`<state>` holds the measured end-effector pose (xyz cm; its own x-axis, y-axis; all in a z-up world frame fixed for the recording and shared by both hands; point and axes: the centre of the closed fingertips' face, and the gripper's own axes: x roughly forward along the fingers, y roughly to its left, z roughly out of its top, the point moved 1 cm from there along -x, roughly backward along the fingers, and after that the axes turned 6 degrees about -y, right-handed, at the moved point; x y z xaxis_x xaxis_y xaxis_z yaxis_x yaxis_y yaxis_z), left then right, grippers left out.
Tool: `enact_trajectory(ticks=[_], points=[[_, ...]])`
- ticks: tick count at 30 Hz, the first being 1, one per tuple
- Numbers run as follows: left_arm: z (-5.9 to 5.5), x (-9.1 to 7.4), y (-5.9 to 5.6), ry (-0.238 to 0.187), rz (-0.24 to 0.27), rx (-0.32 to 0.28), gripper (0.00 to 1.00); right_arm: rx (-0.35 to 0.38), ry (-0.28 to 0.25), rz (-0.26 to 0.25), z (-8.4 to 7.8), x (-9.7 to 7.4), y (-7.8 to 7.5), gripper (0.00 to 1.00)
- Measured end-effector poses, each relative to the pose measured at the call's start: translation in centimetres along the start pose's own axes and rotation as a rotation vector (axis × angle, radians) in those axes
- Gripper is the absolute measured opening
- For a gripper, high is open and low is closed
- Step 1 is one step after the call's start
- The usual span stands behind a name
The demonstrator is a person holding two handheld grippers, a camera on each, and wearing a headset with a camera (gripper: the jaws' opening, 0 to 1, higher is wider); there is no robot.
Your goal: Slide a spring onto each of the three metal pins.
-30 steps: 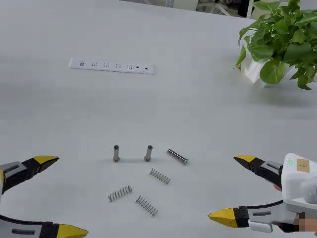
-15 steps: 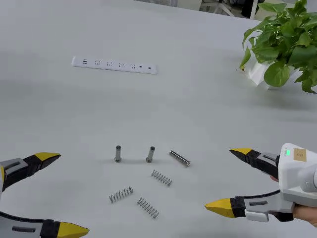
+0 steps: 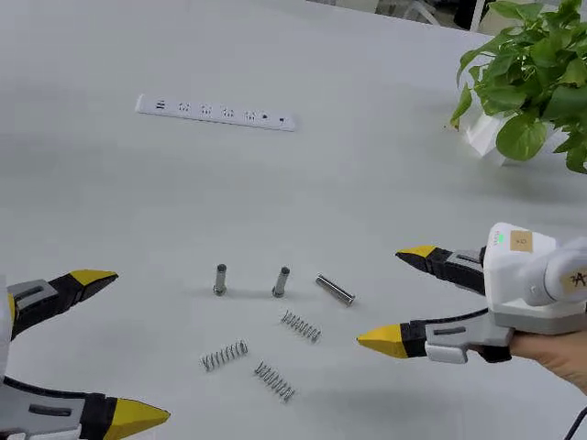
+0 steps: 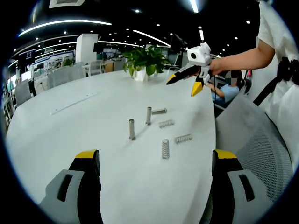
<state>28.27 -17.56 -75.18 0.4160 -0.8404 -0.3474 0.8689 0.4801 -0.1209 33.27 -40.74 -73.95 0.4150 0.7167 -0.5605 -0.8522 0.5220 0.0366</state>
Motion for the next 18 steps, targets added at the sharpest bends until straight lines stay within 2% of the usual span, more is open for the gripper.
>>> enact_trajectory(ticks=[4,18], points=[[0.0,0.0,0.2,-0.007,0.004,-0.006,0.99,0.003,0.019,0.018,0.4,1.0,-0.5,0.73],[-0.1,-0.1,0.6,-0.021,0.015,-0.026,0.99,0.025,0.152,0.036,0.1,3.4,-1.6,0.51]])
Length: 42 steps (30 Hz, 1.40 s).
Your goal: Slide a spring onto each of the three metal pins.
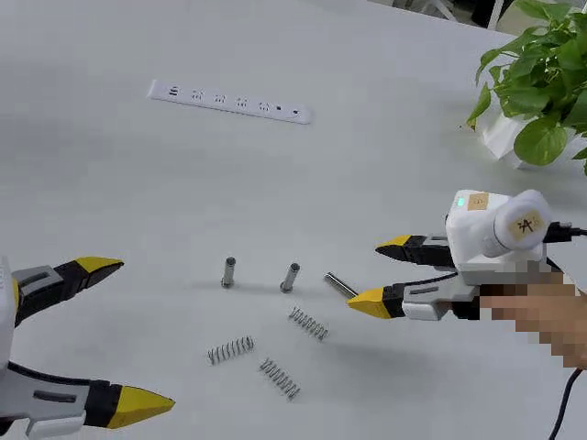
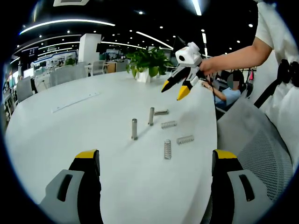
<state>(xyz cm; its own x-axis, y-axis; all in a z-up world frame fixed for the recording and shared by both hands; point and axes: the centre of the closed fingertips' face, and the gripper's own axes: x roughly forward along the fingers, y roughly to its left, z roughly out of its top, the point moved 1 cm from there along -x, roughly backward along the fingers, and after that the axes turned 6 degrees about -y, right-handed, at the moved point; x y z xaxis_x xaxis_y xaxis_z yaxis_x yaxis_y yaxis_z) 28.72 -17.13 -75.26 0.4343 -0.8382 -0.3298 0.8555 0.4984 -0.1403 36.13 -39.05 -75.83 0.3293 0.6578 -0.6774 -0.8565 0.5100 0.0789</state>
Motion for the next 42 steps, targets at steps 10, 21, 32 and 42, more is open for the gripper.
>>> enact_trajectory(ticks=[10,21,32,42], points=[[0.0,0.1,0.1,-0.008,0.002,-0.009,0.99,-0.023,0.101,0.004,-0.1,1.9,-1.0,0.33],[-0.5,0.2,-0.1,-0.007,-0.005,-0.019,0.99,-0.035,0.231,0.036,-1.6,4.5,-1.7,0.24],[-0.5,0.2,0.3,-0.015,0.002,-0.031,0.99,-0.029,0.319,0.057,-3.1,6.4,-2.6,0.17],[-0.6,0.2,0.5,-0.021,0.004,-0.045,0.99,-0.022,0.359,0.074,-3.1,6.7,-2.0,0.11]])
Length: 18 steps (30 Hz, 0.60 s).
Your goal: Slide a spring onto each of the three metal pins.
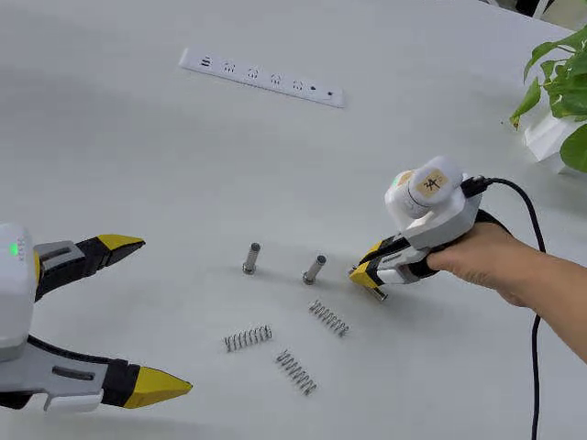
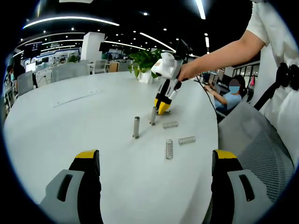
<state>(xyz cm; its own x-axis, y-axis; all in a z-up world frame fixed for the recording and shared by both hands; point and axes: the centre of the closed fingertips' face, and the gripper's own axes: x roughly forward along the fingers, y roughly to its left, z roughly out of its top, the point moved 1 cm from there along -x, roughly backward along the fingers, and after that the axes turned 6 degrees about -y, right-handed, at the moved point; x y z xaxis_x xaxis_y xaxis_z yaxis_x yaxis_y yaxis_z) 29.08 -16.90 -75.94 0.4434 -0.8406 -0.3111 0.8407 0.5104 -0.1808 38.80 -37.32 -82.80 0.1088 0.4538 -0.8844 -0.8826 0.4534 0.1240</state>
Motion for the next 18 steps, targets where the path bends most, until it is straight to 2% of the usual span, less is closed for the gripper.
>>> enact_trajectory(ticks=[9,18], points=[[-0.13,-0.02,-0.12,-0.002,-0.004,-0.005,0.99,-0.015,0.038,0.000,-0.25,0.36,0.17,0.06],[-0.22,0.02,-0.16,-0.002,-0.004,-0.010,0.99,0.004,0.043,-0.001,-0.24,0.21,0.13,0.05]])
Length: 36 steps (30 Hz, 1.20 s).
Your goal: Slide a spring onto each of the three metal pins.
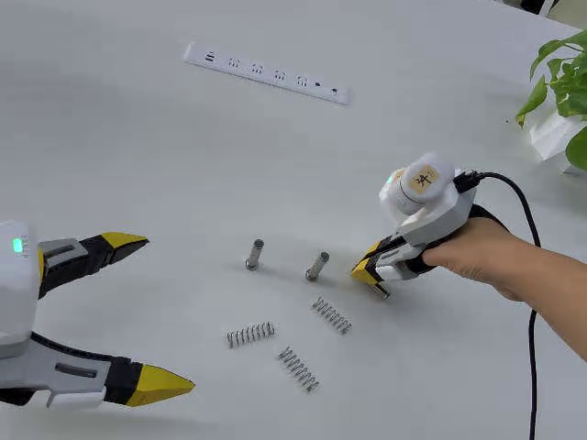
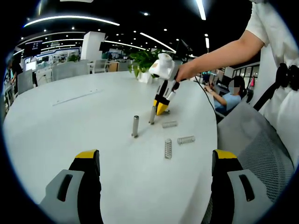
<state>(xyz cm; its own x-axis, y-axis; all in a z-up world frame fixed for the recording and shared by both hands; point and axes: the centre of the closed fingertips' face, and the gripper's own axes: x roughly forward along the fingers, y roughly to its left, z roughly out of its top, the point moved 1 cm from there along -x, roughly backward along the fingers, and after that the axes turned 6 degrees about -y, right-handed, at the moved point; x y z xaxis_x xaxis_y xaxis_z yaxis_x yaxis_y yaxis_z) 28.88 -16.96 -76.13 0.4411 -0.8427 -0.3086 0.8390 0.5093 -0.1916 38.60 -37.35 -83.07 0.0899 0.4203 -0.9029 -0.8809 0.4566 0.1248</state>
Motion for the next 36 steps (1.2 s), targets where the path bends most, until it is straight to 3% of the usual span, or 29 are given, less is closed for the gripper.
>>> enact_trajectory(ticks=[14,19,36], points=[[0.0,0.2,-0.1,-0.002,-0.006,-0.002,0.99,-0.006,0.005,-0.004,-0.2,-0.2,0.1,0.04],[-0.1,0.2,-0.1,0.002,-0.008,-0.001,0.99,0.001,-0.016,-0.012,-0.2,-0.6,-0.4,0.04],[0.0,0.4,-0.3,0.012,-0.023,0.008,0.99,0.007,-0.107,-0.043,-0.2,-3.1,0.3,0.03]])
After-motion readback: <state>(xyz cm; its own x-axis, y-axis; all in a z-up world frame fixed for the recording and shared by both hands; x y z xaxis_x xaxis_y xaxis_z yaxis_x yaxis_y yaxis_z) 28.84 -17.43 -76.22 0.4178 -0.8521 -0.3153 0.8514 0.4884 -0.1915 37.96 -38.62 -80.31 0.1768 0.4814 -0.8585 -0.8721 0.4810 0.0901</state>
